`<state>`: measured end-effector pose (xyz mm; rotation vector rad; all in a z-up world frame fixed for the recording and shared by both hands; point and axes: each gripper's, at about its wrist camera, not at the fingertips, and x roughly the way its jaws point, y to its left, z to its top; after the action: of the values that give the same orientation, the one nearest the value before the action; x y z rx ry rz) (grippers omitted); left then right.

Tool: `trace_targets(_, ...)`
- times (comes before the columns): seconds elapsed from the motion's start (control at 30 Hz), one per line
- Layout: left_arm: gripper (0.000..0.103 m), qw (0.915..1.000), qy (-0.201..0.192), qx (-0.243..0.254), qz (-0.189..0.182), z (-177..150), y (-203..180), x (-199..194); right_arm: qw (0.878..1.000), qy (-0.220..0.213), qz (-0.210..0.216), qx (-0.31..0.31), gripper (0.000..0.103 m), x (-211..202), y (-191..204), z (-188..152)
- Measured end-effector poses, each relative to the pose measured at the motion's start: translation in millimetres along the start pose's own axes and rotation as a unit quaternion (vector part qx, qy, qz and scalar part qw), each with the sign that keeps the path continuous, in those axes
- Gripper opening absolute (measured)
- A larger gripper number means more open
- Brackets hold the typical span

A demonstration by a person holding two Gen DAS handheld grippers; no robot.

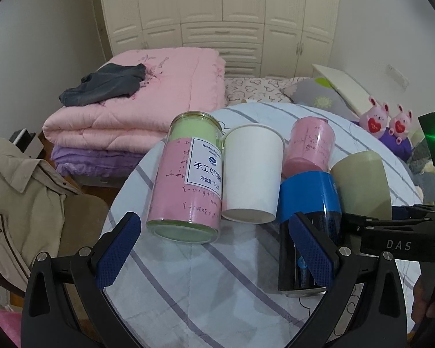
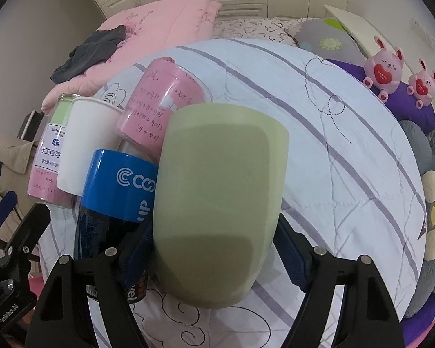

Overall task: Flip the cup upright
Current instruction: 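Move the right gripper to the pale green cup and close on it, then lift the pale green cup with the right gripper and pull it back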

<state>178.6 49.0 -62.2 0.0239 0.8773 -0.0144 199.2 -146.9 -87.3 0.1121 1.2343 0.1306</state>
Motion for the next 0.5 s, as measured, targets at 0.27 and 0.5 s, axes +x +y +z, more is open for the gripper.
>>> trace_targets(0.27, 0.103, 1.0000, 0.001, 0.004, -0.001, -5, -4, -11, 1.000, 0.004, 0.001, 0.002, 0.078, -8, -3, -10)
trace_targets(0.5, 0.103, 0.9999, -0.007, 0.012, 0.001, -17, -12, -35, 1.000, -0.009, 0.001, 0.002, 0.078, -29, -4, -28)
